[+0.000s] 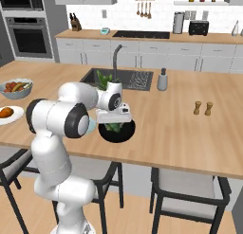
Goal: Pick the chicken drumstick and broccoli from their plates and place them in the bowl. Then put the bowl in the fridge.
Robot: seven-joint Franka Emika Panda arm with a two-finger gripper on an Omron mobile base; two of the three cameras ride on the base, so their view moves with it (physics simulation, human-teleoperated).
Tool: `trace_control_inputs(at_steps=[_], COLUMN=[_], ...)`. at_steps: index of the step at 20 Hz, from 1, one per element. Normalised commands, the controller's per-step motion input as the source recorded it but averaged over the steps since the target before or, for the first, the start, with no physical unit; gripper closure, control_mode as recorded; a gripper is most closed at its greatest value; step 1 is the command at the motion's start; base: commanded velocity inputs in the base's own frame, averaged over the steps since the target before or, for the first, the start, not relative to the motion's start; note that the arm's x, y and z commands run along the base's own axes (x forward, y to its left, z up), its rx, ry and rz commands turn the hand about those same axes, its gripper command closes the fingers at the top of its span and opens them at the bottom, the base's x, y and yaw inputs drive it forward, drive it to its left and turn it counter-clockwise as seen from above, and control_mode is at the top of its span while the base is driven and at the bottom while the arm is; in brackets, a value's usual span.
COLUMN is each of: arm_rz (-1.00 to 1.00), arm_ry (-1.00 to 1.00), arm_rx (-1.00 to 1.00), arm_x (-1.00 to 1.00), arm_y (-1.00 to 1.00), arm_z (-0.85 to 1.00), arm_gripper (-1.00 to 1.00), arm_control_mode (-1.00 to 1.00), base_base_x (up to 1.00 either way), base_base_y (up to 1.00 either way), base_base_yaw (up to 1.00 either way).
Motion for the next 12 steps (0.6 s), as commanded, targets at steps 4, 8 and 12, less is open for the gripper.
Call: trace_control_inputs(at_steps=[4,8,12], arm_rz=[0.0,0.0,0.0], arm_ry=[0.0,0.0,0.0], arm_rx=[0.0,0.0,0.0], arm_x=[0.47,0.31,0.19], arm_y=[-0.09,-0.16,-0.13], arm_z=[-0.3,-0.37,-0.37], arm_gripper=[1.0,1.0,1.0], arm_control_mode=[-1.0,-1.0,-1.0], base_base_x=[0.0,0.0,0.0], base_base_y=[0.0,0.0,0.0], base_base_yaw=[0.0,0.0,0.0])
